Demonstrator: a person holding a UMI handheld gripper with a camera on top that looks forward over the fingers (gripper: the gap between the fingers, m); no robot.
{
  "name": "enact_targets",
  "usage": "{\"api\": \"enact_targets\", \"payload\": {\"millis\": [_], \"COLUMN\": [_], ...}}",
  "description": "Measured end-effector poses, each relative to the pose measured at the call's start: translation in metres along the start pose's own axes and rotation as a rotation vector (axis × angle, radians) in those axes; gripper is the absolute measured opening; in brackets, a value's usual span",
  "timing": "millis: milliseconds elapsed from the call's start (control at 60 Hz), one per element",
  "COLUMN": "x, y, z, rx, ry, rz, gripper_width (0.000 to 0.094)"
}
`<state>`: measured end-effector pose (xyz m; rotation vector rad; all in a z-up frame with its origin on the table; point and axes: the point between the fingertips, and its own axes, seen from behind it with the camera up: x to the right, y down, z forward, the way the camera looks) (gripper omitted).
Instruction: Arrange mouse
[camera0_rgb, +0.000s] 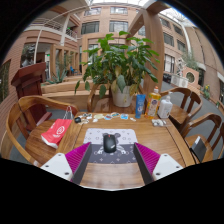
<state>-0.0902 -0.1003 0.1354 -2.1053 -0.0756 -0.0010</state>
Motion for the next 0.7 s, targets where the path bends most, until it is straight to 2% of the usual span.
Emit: {"api": "enact_targets", "payload": {"millis": [383,700], "x": [0.005,0.009], "y": [0.014,0.015], "z": [-0.125,-0.16], "rx": [0.043,0.068], "ry": [0.024,0.028], "rz": [-0.021,-0.035], "gripper_width": [0.0851,0.0854]}}
